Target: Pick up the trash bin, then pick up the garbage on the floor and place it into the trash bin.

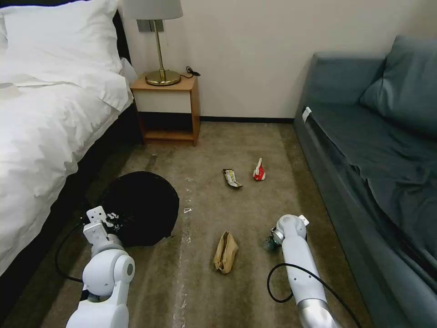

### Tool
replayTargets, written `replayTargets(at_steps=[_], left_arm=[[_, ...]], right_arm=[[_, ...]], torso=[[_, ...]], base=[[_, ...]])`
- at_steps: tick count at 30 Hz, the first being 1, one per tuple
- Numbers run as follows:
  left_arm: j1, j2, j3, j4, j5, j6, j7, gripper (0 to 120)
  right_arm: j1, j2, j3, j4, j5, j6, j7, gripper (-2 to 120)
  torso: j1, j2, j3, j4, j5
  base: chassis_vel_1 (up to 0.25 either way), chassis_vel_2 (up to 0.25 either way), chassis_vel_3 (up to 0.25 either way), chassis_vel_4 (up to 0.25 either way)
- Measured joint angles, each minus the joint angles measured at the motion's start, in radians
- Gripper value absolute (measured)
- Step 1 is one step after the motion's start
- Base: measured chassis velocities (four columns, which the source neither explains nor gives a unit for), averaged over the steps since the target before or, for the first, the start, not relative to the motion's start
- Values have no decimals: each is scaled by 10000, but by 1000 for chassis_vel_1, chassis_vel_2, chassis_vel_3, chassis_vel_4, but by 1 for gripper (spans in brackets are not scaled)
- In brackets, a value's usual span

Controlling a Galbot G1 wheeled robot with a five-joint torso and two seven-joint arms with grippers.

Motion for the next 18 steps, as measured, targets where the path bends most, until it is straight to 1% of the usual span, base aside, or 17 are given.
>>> replayTargets(at_steps=[1,3,4,5,6,7,9,10,12,14,15,16,17,18], left_arm=[[0,0,0,0,0,0,0,2],[-17,5,5,0,0,4,-6,2],[-17,5,5,0,0,4,-6,2],[-30,6,18,8,0,4,-6,2],[-34,4,24,18,1,5,-6,2],[-34,4,24,18,1,5,-6,2],[-43,-3,75,70,5,6,-8,2],[-43,-3,75,70,5,6,-8,2],[-44,15,93,73,5,5,-8,2],[-46,37,94,82,-1,5,-11,2],[-46,47,94,89,-13,4,-11,2],[-45,60,100,112,-36,2,-10,2],[-45,60,100,112,-36,2,-10,2],[-41,79,119,150,-73,2,-9,2]], right_arm=[[0,0,0,0,0,0,0,43],[-19,0,-12,-13,-83,35,-66,33],[-19,0,-12,-13,-83,35,-66,33],[-50,0,-36,-13,-156,66,-110,27],[-67,0,-48,-11,-187,79,-126,25],[-67,0,-48,-11,-187,79,-126,25],[-184,0,-87,38,-305,135,-204,16],[-184,0,-87,38,-305,135,-204,16],[-294,0,-125,129,-407,185,-232,11],[-442,0,-217,286,-541,252,-264,10],[-551,0,-307,419,-700,339,-328,10],[-755,2,-505,647,-1389,648,-605,10],[-755,2,-505,647,-1389,648,-605,10],[-955,-2,-718,850,-2520,1223,-1180,10]], torso=[[0,0,0,0,0],[0,0,0,0,-2],[0,0,0,0,-2],[0,1,-1,0,-1],[0,1,-1,0,-1],[0,1,-1,0,-1],[0,2,-2,2,-3],[0,2,-2,2,-3],[-1,2,-2,2,-3],[-1,2,-2,2,-2],[0,1,-1,2,1],[-1,1,1,0,5],[-1,1,1,0,5],[0,1,3,-2,6]], base=[[0,0,0,0],[0,0,0,0],[0,0,0,0],[0,0,0,0],[0,0,0,0],[0,0,0,0],[0,0,0,0],[0,0,0,0],[0,0,0,0],[0,0,0,0],[0,0,0,0],[0,0,0,0],[0,0,0,0],[0,0,0,0]])
